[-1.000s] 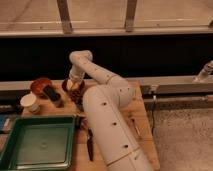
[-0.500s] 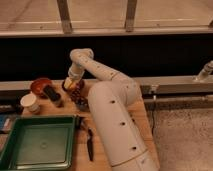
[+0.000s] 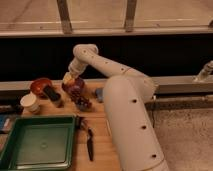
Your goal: Place apple in table surface
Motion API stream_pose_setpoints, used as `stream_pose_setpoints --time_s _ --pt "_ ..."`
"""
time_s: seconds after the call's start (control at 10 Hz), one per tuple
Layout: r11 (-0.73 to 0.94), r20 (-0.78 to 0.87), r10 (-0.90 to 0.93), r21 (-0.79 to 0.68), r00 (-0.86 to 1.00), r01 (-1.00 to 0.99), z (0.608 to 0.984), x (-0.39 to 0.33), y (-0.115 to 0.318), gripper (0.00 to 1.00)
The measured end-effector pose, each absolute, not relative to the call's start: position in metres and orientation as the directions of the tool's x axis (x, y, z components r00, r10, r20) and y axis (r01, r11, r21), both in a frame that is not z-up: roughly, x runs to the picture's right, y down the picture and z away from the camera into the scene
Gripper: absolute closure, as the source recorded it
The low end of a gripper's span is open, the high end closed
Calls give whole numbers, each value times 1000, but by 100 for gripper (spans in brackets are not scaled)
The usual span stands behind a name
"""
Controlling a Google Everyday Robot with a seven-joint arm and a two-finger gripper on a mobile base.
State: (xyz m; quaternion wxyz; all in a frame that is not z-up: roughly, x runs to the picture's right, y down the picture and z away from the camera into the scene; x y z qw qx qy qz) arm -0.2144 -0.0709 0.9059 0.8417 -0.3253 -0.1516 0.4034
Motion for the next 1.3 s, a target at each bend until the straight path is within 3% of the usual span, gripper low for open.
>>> stream_pose_setpoints --time_s 0.6,1.3 --pt "450 48 851 -579 522 -680 863 -138 -86 82" --pt "319 -85 925 -354 370 -879 840 -34 -80 82"
